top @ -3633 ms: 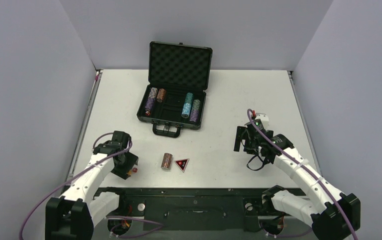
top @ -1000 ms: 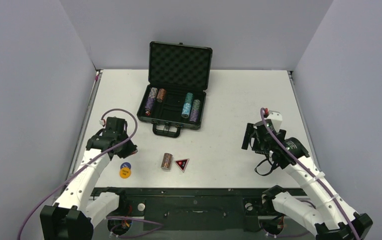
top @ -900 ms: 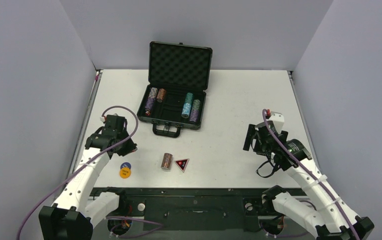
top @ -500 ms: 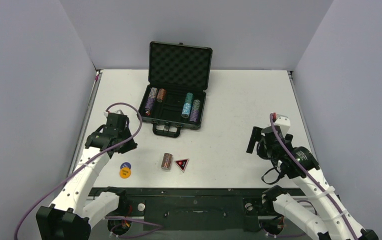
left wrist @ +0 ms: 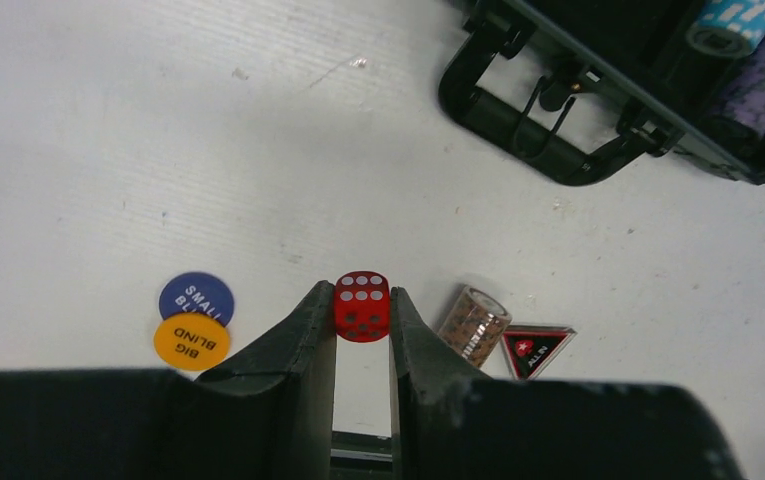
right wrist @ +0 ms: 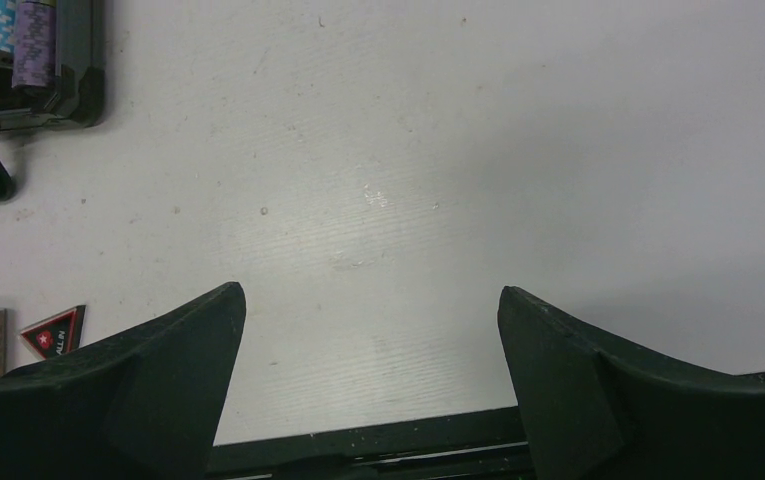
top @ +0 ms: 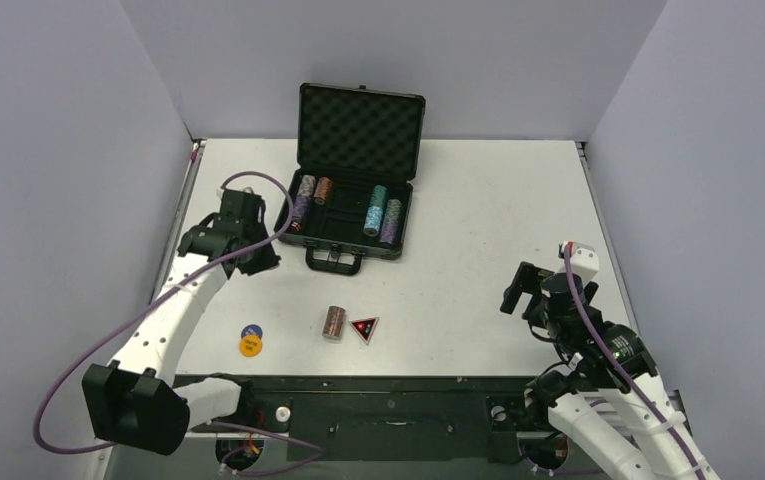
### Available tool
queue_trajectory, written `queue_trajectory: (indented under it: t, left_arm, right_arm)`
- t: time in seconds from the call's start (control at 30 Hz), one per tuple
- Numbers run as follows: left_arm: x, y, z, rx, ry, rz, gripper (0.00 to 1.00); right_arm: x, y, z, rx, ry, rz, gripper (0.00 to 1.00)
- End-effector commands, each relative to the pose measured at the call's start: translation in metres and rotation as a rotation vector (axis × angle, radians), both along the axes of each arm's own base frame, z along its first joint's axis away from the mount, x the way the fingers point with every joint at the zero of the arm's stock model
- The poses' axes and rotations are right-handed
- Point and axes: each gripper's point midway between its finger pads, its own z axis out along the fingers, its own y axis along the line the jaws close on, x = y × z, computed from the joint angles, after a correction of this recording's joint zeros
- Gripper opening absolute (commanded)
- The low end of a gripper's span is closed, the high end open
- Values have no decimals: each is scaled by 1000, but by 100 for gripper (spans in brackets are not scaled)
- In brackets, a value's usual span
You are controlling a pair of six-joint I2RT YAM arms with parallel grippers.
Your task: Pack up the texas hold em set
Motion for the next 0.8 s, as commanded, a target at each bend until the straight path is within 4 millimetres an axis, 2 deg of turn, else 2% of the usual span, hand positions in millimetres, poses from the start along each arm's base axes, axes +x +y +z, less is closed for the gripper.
queue_trajectory:
  t: [0.0,0.03,0.17,0.27,0.3,0.33,0.37,0.4,0.43,0.47,0.5,0.53,0.57,0.6,0.63,0.67,0.73,0.77]
  left_arm:
    - [37,-13,27,-14,-76,-33,0]
    - [44,-16,32,-22,-89,-32,0]
    - [66,-20,34,-28,-101,-10,0]
    - [83,-20,26,-14,-80,23,0]
    - [90,-21,30,-17,-92,28,0]
    - [95,-22,24,-12,-75,39,0]
    - [103,-23,31,-16,-91,45,0]
    - [108,-23,26,-10,-76,53,0]
    - [116,-23,32,-13,-90,57,0]
    - [121,-23,25,-7,-69,60,0]
    - [129,-23,33,-12,-85,66,0]
    - [133,-23,25,-5,-60,73,0]
    - [139,-22,30,-9,-70,82,0]
    - [143,-21,22,-6,-49,91,0]
    - [148,-20,26,-10,-58,100,0]
    - [153,-20,16,-9,-35,107,0]
    - [163,-20,16,-17,-39,118,0]
    - [167,-19,9,-13,-24,124,0]
  right_arm:
    - [6,0,11,-7,-33,-1,93]
    - [4,-1,13,-22,-24,5,93]
    - [1,-8,17,-84,-16,29,93]
    - [-1,-10,14,-78,-42,37,93]
    - [-2,-9,19,-53,-81,32,93]
    - [0,-8,18,-39,-101,31,93]
    - [-2,-9,23,-15,-141,28,93]
    - [-3,-10,26,10,-182,19,93]
    - [-3,-11,28,18,-202,6,93]
    - [-4,-13,30,38,-230,-4,93]
    - [-4,-13,32,46,-245,-8,93]
    - [-5,-14,32,55,-262,-10,93]
    - [-5,-13,33,60,-269,-9,93]
    - [-5,-13,33,63,-276,-7,93]
    - [-5,-12,33,66,-276,-2,93]
    - [-5,-12,33,66,-276,2,93]
    - [-5,-11,33,74,-286,3,93]
    - [-5,-11,33,77,-290,4,93]
